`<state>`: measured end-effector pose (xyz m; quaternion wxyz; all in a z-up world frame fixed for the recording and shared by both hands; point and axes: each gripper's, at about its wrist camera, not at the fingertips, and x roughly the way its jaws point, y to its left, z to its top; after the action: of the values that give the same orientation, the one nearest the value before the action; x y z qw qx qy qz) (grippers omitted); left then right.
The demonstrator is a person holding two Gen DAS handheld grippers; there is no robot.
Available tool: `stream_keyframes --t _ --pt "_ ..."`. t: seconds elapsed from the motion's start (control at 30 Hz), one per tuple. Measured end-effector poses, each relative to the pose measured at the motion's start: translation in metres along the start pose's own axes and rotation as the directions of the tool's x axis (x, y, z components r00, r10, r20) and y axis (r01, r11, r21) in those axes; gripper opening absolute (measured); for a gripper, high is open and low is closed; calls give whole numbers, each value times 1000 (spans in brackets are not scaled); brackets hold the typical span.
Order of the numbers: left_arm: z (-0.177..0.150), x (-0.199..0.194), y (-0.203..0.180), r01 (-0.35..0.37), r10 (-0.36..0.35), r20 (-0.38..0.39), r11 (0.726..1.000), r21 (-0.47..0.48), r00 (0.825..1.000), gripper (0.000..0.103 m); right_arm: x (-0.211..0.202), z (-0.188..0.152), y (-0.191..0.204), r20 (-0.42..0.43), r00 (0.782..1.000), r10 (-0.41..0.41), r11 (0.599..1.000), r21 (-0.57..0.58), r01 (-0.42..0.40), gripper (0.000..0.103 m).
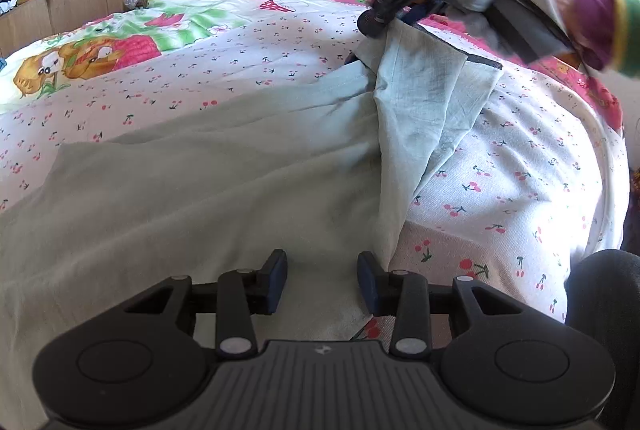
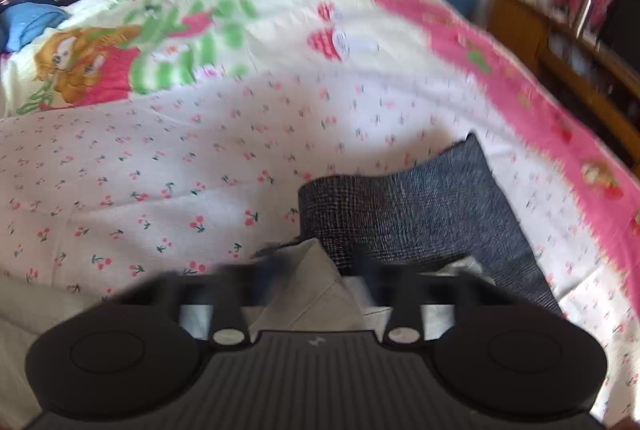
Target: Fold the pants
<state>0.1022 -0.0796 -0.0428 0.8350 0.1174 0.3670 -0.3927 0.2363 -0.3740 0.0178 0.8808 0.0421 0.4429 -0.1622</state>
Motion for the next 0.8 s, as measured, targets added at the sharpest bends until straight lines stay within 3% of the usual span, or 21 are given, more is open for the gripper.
stream_keyframes --t 0.07,0.17,0.2,0.27,0.3,0.33,0.4,0.43,0.47,0.57,0.6,0.63,0.67,0.7,0.8 --pt "1 -2 2 4 -4 2 1000 1 1000 51 -9 1 -18 -18 997 70 995 75 -68 8" --pt "3 -3 5 -4 5 29 1000 -11 1000 51 -59 -13 -52 115 986 120 971 193 -140 3" --pt "5 -4 6 -8 9 46 1000 -17 999 51 -84 -25 -71 224 961 161 937 271 -220 3" --pt "8 -7 5 -12 14 88 1000 -28 996 51 -128 -63 -108 483 859 173 833 393 -389 4" --pt "11 -6 3 -13 15 101 1000 -27 995 52 -138 -82 -119 565 811 152 803 408 -435 3" --pt "13 -3 0 -17 19 100 1000 -16 995 53 -137 -97 -123 571 813 116 803 427 -415 3" --pt "15 5 -6 -37 35 71 999 23 997 53 -108 -114 -127 429 899 87 812 493 -314 8" --pt "14 9 -9 -39 37 55 999 38 998 53 -91 -122 -128 352 930 103 807 518 -285 10" --pt "13 12 -12 -38 36 36 998 55 999 53 -79 -130 -128 300 948 109 798 541 -264 10" --pt "9 14 -19 -64 63 20 992 105 998 54 -61 -143 -126 265 954 143 796 542 -270 11" --pt "9 14 -20 -67 66 18 992 108 998 54 -57 -142 -126 261 955 143 796 544 -267 16" --pt "10 15 -20 -66 65 15 992 105 998 54 -54 -139 -127 254 958 136 802 539 -257 24" --pt "11 15 -19 -64 63 13 993 99 998 54 -53 -136 -127 240 964 116 809 540 -232 41" --pt "13 15 -18 -63 62 12 994 94 998 55 -52 -132 -126 226 969 97 818 537 -207 46" --pt "14 14 -18 -64 62 24 994 91 998 55 -69 -126 -120 249 968 44 865 476 -162 46"
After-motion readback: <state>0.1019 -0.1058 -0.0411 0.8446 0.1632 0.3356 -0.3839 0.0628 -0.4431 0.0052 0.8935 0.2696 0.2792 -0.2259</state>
